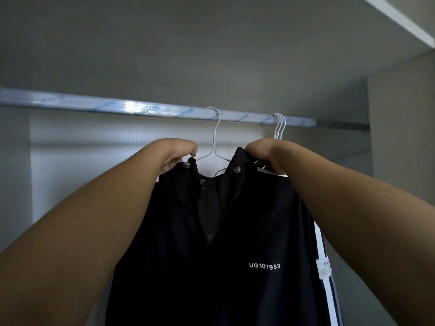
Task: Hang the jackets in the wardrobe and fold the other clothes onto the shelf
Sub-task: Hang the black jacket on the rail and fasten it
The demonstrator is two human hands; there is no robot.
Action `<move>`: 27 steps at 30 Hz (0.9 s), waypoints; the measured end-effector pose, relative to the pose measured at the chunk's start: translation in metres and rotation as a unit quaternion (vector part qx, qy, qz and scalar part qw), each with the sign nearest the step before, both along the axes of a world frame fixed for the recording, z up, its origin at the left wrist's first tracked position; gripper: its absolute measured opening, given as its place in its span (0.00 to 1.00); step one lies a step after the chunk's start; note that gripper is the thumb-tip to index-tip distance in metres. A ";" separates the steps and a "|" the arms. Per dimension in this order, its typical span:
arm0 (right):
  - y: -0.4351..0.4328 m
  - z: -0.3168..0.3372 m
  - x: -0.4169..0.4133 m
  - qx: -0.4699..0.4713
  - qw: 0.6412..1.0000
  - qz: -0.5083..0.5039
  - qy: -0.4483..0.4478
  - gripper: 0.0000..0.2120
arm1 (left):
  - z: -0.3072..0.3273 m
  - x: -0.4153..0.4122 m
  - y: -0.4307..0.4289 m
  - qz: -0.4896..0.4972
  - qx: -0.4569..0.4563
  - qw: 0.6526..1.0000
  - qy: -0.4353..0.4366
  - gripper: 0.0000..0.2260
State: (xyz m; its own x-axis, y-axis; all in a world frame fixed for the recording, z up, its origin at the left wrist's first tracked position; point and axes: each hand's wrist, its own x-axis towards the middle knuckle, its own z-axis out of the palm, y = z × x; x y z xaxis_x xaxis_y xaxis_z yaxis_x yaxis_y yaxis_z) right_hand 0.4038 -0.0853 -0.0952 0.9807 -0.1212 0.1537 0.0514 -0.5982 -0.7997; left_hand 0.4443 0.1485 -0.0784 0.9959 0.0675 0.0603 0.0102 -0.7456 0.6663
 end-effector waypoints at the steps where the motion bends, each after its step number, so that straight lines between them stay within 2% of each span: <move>1: 0.000 0.002 0.002 0.004 1.000 -0.002 0.002 0.05 | 0.002 0.005 0.000 -0.005 -0.004 0.999 0.041 0.20; 3: 0.002 0.007 0.004 -0.020 1.000 -0.016 0.015 0.07 | 0.003 0.016 0.001 -0.040 0.011 0.995 0.095 0.26; 5: 0.005 0.011 0.004 -0.045 0.998 -0.008 0.049 0.08 | 0.001 0.022 -0.001 -0.074 0.036 0.988 0.134 0.20; 7: 0.007 0.012 0.005 -0.060 0.994 0.019 0.091 0.18 | -0.003 0.026 -0.003 -0.086 0.052 0.983 0.156 0.08; 8: 0.008 0.013 0.007 -0.065 0.992 0.019 0.106 0.21 | -0.003 0.030 -0.003 -0.089 0.055 0.982 0.156 0.07; 10: 0.008 0.017 0.013 -0.110 0.987 -0.001 0.119 0.17 | -0.003 0.039 0.003 -0.090 0.052 0.983 0.155 0.09; 12: 0.003 0.021 0.020 -0.216 0.968 -0.043 0.123 0.07 | 0.000 0.050 0.013 -0.085 0.067 0.985 0.136 0.09; 13: -0.001 0.023 0.024 -0.267 0.953 -0.074 0.120 0.06 | 0.002 0.055 0.019 -0.068 0.077 0.989 0.107 0.09; 18: -0.008 0.029 0.020 -0.405 0.888 -0.147 0.161 0.25 | 0.005 0.072 0.042 0.010 0.121 0.992 -0.022 0.07; 20: -0.008 0.029 0.023 -0.382 0.903 -0.151 0.129 0.20 | 0.002 0.075 0.040 -0.003 0.119 0.993 -0.020 0.07; 22: -0.014 0.030 0.032 -0.329 0.931 -0.127 0.091 0.12 | -0.002 0.078 0.039 -0.045 0.075 0.995 0.050 0.09; 24: -0.021 0.028 0.037 -0.244 0.958 -0.123 0.092 0.05 | -0.004 0.081 0.039 -0.079 0.037 0.991 0.097 0.11; 27: -0.030 0.029 0.043 -0.153 0.976 -0.141 0.057 0.08 | -0.004 0.092 0.047 -0.026 0.018 0.997 0.068 0.12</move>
